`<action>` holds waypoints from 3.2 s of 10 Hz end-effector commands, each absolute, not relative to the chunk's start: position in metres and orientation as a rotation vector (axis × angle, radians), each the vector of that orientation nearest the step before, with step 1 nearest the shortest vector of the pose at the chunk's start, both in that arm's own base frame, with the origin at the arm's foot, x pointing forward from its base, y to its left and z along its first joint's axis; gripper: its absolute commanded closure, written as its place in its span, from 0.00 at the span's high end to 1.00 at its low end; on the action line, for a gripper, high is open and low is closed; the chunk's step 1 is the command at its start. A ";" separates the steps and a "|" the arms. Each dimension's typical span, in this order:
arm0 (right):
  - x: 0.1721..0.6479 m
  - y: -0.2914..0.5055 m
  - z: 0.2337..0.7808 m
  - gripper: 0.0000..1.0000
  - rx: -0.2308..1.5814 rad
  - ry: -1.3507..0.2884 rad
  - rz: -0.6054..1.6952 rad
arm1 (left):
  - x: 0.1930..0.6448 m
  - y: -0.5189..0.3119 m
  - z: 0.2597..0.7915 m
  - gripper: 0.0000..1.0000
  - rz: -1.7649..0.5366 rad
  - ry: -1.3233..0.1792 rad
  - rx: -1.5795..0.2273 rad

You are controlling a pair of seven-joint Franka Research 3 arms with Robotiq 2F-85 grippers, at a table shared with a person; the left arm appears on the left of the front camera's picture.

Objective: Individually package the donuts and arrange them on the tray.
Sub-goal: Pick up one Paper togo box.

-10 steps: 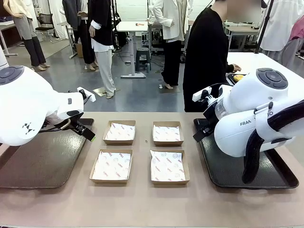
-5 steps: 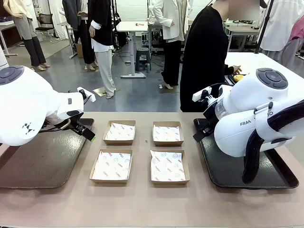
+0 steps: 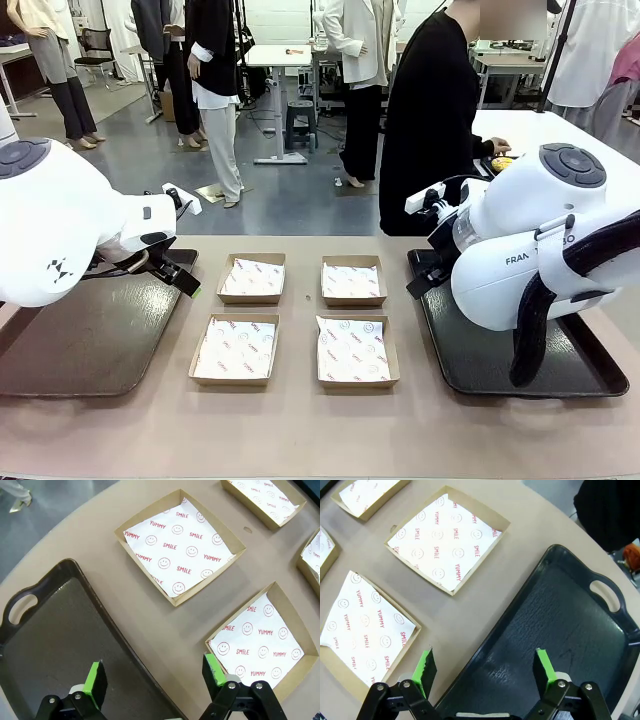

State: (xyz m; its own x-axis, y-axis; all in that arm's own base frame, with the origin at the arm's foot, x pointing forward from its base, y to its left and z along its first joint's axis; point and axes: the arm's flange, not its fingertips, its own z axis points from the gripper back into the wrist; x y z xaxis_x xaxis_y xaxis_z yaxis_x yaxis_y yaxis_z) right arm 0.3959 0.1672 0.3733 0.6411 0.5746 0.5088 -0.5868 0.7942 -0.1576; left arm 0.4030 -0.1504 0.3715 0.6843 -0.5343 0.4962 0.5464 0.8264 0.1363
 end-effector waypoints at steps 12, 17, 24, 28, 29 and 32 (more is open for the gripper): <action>0.318 0.137 0.459 1.00 0.071 -0.261 0.637 | 0.343 -0.098 0.464 1.00 -0.667 -0.331 0.016; 0.351 0.000 0.492 1.00 1.227 -0.128 0.115 | 0.379 -0.032 0.497 1.00 -0.287 -0.229 -0.891; 0.330 -0.158 0.431 1.00 1.471 -0.199 -0.294 | 0.385 0.124 0.418 1.00 0.079 -0.048 -1.339; 0.313 -0.177 0.423 1.00 1.380 -0.109 -0.256 | 0.368 0.169 0.409 1.00 0.133 -0.065 -1.372; 0.311 -0.176 0.422 1.00 1.376 -0.101 -0.243 | 0.366 0.172 0.408 1.00 0.136 -0.064 -1.374; 0.314 -0.172 0.420 1.00 1.379 -0.095 -0.261 | 0.364 0.171 0.409 1.00 0.164 -0.051 -1.361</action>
State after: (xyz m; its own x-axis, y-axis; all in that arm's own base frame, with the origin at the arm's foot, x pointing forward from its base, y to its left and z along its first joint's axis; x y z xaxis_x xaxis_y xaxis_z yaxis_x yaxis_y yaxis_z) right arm 0.3130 -0.1699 0.4194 0.9714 -0.2200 -0.0898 0.1302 0.1763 0.9757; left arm 0.3655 0.1681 0.4088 0.9899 0.1324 -0.0501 -0.0773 0.2093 -0.9748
